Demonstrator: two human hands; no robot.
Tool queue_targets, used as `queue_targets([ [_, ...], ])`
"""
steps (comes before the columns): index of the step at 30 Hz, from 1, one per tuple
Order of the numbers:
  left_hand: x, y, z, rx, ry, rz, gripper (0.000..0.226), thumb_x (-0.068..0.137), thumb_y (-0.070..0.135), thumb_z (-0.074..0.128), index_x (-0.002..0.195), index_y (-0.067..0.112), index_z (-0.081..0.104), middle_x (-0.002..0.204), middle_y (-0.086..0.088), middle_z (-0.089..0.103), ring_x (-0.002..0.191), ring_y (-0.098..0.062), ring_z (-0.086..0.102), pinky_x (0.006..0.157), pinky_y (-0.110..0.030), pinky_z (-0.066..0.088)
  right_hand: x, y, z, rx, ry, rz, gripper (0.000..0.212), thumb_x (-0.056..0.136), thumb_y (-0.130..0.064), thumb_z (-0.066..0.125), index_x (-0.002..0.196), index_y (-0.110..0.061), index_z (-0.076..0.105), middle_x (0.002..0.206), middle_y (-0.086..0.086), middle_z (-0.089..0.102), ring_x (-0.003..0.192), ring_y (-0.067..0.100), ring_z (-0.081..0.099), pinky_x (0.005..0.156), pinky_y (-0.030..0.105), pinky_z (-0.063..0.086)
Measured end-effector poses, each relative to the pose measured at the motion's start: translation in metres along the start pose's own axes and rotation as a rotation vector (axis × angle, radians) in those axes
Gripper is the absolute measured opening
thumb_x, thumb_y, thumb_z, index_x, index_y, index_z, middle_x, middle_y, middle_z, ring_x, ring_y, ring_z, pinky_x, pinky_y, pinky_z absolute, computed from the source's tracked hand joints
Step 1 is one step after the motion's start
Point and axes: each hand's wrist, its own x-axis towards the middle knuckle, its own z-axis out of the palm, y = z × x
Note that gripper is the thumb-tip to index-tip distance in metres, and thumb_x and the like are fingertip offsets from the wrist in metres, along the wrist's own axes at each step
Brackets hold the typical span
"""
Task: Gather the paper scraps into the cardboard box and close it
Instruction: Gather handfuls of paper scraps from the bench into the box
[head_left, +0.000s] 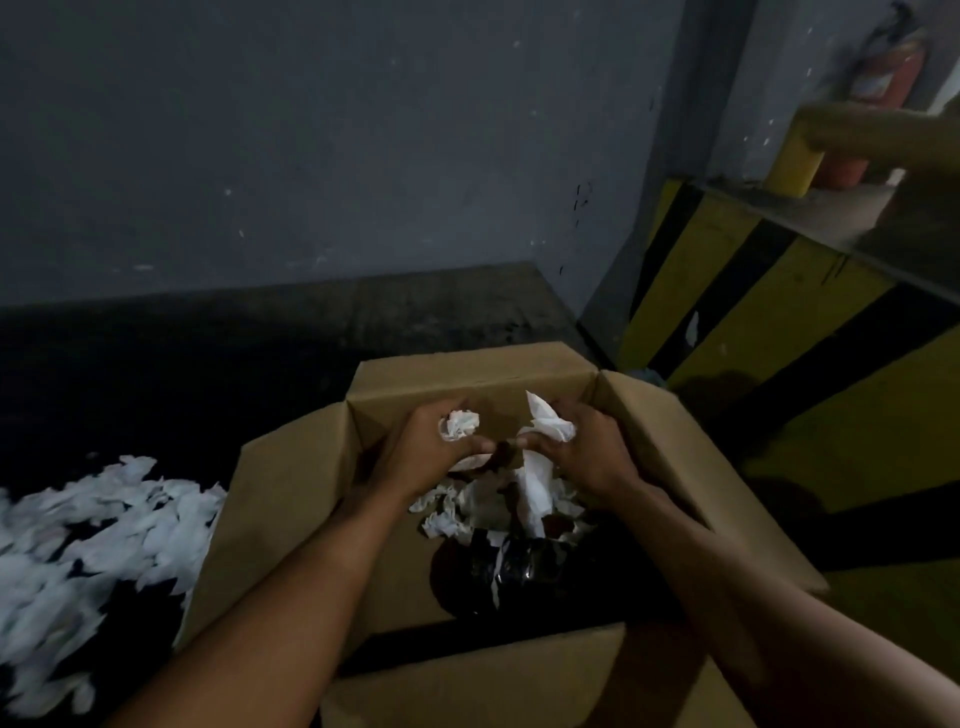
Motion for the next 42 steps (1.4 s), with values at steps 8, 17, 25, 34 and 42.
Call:
queue_targets([
  [8, -0.002, -0.009, -0.004, 0.098, 0.057, -0.049, 0.061, 0.085, 0.059, 0.058, 0.129, 0.018, 0.058, 0.127, 0.004, 0.060, 0.115, -0.009, 0.053, 0.094, -0.024, 0.038, 0.003, 0.001, 0.004, -0.073, -0.003, -0.083, 0.032, 0.070, -0.059, 0.077, 0.088, -0.038, 0.062, 0.089, -0.020, 0.066, 0.088, -0.003, 0.060, 0.073, 0.018, 0.045],
  [17, -0.003, -0.009, -0.006, 0.116, 0.080, 0.023, 0.056, 0.092, 0.055, 0.046, 0.133, 0.018, 0.055, 0.136, 0.000, 0.055, 0.125, -0.015, 0.050, 0.104, -0.035, 0.041, 0.003, 0.004, 0.005, -0.129, -0.056, -0.040, 0.070, 0.074, -0.067, 0.062, 0.136, -0.039, 0.048, 0.140, -0.004, 0.052, 0.128, 0.021, 0.046, 0.103, 0.044, 0.042],
  [25, -0.012, 0.003, -0.013, 0.225, 0.121, 0.117, 0.047, 0.098, 0.040, 0.047, 0.138, 0.016, 0.048, 0.146, -0.003, 0.044, 0.134, -0.016, 0.038, 0.106, -0.025, 0.027, -0.004, -0.008, 0.000, -0.095, -0.051, -0.021, 0.063, 0.083, -0.067, 0.055, 0.139, -0.038, 0.045, 0.145, -0.004, 0.048, 0.129, 0.019, 0.045, 0.106, 0.047, 0.039],
  [34, -0.043, 0.029, -0.044, 0.240, 0.309, 0.164, 0.049, 0.091, 0.046, 0.046, 0.126, 0.014, 0.059, 0.128, -0.005, 0.059, 0.117, -0.017, 0.053, 0.097, -0.031, 0.041, -0.023, -0.048, -0.007, -0.072, -0.009, -0.110, 0.061, 0.085, -0.066, 0.053, 0.138, -0.037, 0.046, 0.143, -0.004, 0.049, 0.129, 0.021, 0.047, 0.106, 0.047, 0.039],
  [42, -0.131, 0.005, -0.125, 0.351, 0.478, 0.121, 0.050, 0.088, 0.045, 0.052, 0.124, 0.012, 0.061, 0.124, -0.004, 0.061, 0.113, -0.014, 0.056, 0.096, -0.021, 0.041, -0.051, -0.141, 0.051, -0.018, -0.158, -0.274, 0.061, 0.089, -0.055, 0.057, 0.143, -0.031, 0.039, 0.148, -0.001, 0.042, 0.135, 0.021, 0.036, 0.108, 0.042, 0.033],
])
